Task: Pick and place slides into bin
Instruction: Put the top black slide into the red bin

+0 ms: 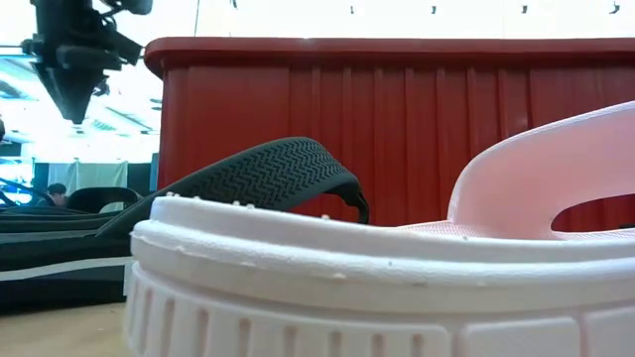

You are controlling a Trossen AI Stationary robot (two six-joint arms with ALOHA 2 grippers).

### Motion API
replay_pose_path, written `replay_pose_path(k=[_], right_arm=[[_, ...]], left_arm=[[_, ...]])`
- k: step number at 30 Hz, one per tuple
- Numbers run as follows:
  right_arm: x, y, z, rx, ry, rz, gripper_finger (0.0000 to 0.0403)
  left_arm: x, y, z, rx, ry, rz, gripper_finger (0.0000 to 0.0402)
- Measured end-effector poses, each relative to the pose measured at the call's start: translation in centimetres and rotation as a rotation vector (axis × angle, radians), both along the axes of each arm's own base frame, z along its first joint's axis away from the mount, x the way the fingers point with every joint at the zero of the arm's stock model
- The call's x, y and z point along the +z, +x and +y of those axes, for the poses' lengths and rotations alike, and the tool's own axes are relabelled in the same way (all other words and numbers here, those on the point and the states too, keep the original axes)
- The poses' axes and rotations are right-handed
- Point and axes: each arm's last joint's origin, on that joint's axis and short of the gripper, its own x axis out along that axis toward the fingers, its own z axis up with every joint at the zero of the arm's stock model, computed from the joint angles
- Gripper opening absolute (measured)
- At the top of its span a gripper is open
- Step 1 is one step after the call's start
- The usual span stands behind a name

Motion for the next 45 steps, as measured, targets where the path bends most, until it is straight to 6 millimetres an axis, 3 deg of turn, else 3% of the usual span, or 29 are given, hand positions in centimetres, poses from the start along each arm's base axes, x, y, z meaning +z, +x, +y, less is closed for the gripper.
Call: replay_pose_path(k=[3,6,9,13,17,24,26,30,38,45], right_arm=[[0.0,0.0,0.0,0.000,0.000,0.000,0.0092],[0.0,0.0,0.0,0.000,-0.001,0.001,0.0092],[0.0,0.0,0.0,0.000,-0.006,0.003,0.0092],[0.0,0.0,0.0,0.000,-0.009,0.005,0.0092],[-0.1,0.0,0.0,0.000,-0.009,0.006,0.0092],[-0.2,0.0,0.0,0.001,0.004,0.014,0.0092],[-0.2,0.0,0.0,0.002,0.006,0.014,0.0092],[-0.2,0.0,0.0,0.002,0.005,0.014,0.0092],[-0.2,0.0,0.0,0.002,0.004,0.017,0.0092],[-0.2,0.0,0.0,0.006,0.009,0.019,0.0092]], left_arm=[[-0.5,-1.2,0.0,0.115,-0.003,-0.063,0.0172],[-2.0,-1.7,-0.1,0.111,-0.042,-0.038,0.0172],[-3.1,-1.0,-0.1,-0.020,-0.071,-0.034,0.0172],[-3.3,0.6,-0.1,-0.196,0.014,-0.038,0.0172],[-4.0,1.9,0.0,-0.242,0.006,-0.001,0.0172],[-7.8,3.1,0.0,-0.351,-0.035,0.222,0.0172],[-9.0,2.9,0.2,-0.339,-0.028,0.298,0.0172],[-9.3,3.1,0.9,-0.290,0.038,0.298,0.0172],[-10.3,4.1,1.6,-0.210,0.023,0.135,0.0172],[-12.4,2.8,1.9,-0.106,0.024,0.123,0.0170]])
